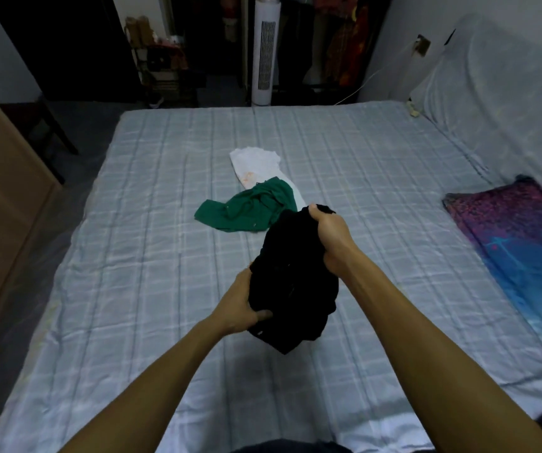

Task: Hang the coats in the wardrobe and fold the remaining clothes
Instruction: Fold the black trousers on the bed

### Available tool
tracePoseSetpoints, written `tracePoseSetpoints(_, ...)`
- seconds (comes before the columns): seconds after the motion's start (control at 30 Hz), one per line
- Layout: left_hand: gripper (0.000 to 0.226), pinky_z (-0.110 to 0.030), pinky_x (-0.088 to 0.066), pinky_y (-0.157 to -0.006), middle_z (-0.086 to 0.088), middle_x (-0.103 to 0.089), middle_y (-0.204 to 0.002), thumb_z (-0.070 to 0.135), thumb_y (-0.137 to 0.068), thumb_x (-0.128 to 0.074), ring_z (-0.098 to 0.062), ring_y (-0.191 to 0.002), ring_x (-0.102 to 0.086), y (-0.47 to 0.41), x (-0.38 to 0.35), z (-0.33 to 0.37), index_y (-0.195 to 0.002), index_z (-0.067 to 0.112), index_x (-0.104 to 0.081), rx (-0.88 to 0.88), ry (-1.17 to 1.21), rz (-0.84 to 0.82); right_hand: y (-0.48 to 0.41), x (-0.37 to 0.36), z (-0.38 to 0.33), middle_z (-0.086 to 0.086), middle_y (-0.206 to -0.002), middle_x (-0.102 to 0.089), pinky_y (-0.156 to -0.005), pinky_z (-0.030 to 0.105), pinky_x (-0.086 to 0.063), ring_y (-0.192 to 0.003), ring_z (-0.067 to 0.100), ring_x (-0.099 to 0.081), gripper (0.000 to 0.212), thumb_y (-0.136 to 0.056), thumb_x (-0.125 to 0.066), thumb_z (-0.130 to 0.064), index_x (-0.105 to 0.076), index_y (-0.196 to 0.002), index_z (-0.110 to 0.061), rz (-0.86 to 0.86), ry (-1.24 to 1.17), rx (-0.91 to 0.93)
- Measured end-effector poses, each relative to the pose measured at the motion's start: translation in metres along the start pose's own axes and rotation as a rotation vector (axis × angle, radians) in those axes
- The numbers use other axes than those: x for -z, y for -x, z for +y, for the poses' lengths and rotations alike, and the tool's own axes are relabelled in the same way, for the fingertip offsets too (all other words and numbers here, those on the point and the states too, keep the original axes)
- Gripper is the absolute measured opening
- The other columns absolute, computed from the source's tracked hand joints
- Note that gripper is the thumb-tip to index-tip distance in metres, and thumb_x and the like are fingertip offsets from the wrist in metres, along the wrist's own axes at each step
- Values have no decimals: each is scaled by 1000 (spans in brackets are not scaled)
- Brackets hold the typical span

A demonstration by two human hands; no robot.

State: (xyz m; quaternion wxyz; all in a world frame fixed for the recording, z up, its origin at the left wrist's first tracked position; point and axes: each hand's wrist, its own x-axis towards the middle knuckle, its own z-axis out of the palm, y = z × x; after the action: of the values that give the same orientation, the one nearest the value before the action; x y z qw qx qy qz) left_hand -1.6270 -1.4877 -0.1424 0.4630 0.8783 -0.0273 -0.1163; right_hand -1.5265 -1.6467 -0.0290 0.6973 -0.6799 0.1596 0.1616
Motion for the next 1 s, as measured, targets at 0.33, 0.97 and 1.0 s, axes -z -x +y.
tracePoseSetpoints(0.33,18,-18,-35,-53,8,-61,-77,9,-83,-46,-10,-69,-55,-33,3,42,-88,23,-56,86,184,369,3,36,2,6,-114,-61,-73,33,-49,-95,26,-62,45,-93,-53,-42,-53,-127,-12,-78,797,-75)
tracePoseSetpoints(0.97,27,-31,-55,-68,-1,-70,-79,-2,-64,-68,-12,-72,-66,-81,69,83,-84,16,-68,-33,53,83,-12,19,102,4,-113,-53,-73,33,-46,-93,22,-57,38,-88,-60,-34,-44,-119,-17,109,674,252)
tracePoseSetpoints(1.0,30,-28,-55,-72,1,-70,-83,-4,-67,-64,-10,-77,-66,-81,70,85,-87,17,-70,-38,66,122,-11,13,100,2,-113,-52,-76,33,-47,-95,20,-56,48,-85,-64,-34,-41,-122,-15,49,607,228)
